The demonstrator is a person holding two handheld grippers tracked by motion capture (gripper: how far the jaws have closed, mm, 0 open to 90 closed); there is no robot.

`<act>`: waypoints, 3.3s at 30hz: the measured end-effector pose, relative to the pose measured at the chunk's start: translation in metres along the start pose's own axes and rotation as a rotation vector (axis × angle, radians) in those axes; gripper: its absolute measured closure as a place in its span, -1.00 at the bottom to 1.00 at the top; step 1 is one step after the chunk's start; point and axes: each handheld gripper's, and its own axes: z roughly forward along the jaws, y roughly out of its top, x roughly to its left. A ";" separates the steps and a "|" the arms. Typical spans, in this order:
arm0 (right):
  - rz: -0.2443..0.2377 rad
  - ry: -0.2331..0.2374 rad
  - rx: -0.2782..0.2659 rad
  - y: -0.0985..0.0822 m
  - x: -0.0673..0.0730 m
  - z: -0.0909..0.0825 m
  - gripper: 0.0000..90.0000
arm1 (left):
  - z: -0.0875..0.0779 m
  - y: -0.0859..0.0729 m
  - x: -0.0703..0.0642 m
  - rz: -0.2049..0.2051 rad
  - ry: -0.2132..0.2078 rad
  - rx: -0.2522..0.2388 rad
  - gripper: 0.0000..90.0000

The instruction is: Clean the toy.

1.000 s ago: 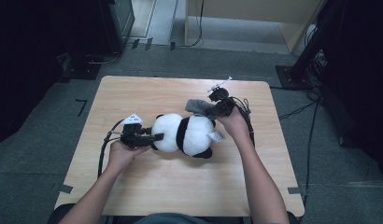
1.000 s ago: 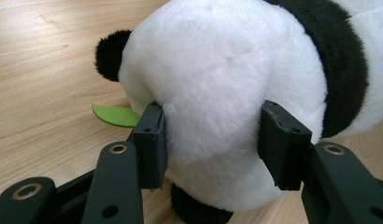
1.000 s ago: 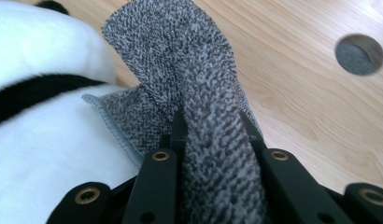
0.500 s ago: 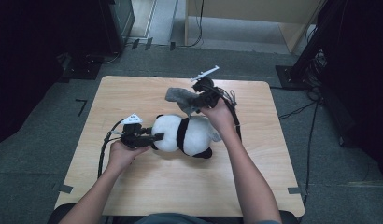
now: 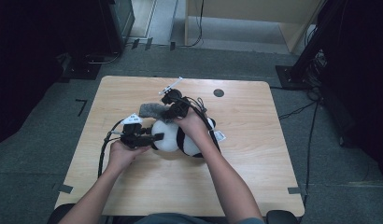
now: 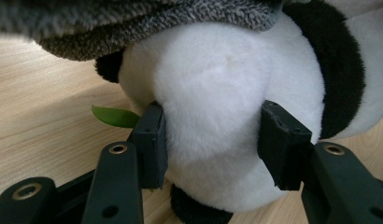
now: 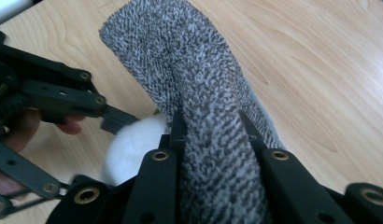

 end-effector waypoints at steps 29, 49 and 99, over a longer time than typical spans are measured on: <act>0.218 -0.125 0.004 -0.070 -0.090 -0.047 0.68 | 0.001 0.000 -0.002 0.007 0.000 -0.011 0.09; 0.334 -0.153 0.038 -0.133 -0.120 -0.056 0.68 | 0.001 -0.001 -0.001 0.005 0.002 -0.010 0.09; 0.012 -0.005 -0.029 -0.052 0.021 -0.032 0.68 | 0.000 -0.002 -0.003 0.001 0.012 -0.019 0.12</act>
